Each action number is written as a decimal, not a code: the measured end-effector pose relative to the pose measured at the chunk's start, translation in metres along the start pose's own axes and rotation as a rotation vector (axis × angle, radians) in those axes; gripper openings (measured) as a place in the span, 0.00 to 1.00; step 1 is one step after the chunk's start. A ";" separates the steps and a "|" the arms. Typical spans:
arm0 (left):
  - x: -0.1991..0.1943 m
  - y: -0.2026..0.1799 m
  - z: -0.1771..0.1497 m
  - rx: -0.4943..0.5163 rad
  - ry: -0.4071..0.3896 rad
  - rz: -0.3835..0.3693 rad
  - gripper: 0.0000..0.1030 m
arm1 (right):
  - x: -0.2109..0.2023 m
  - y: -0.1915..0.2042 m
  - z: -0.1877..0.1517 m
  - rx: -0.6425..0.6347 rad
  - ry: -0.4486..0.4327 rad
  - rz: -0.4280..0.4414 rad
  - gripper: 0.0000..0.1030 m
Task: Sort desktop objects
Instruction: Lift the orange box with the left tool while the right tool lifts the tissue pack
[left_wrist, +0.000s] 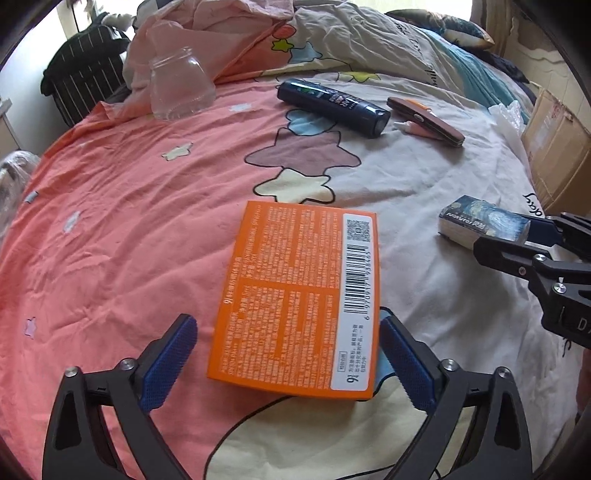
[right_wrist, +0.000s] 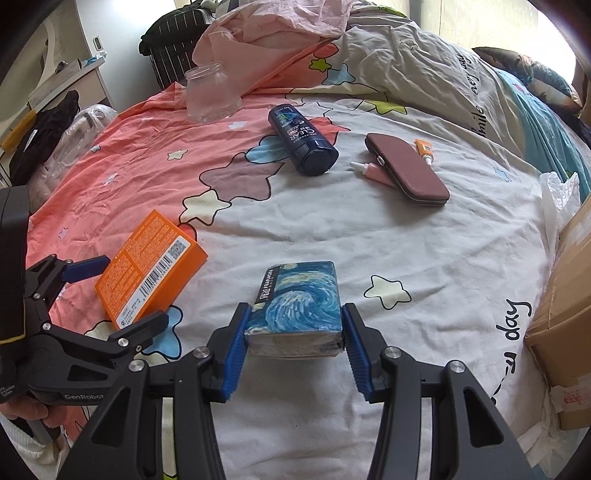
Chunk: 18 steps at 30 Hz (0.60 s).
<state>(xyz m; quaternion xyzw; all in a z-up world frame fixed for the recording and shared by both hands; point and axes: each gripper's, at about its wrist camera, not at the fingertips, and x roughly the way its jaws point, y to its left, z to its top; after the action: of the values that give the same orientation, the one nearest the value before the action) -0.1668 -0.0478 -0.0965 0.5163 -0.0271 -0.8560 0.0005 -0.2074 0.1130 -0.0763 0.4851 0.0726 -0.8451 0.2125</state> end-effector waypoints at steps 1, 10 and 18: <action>0.001 -0.001 0.000 0.003 0.006 -0.009 0.89 | 0.000 0.000 0.000 0.001 0.000 0.001 0.44; -0.009 -0.007 -0.001 0.032 -0.015 -0.054 0.79 | -0.002 0.001 -0.002 0.001 0.000 0.008 0.44; -0.051 -0.018 0.001 0.070 -0.082 -0.084 0.79 | -0.021 0.001 -0.002 0.000 -0.032 0.006 0.44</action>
<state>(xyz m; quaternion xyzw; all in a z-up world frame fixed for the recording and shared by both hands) -0.1437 -0.0278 -0.0515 0.4812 -0.0354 -0.8742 -0.0548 -0.1961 0.1183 -0.0596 0.4717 0.0677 -0.8522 0.2162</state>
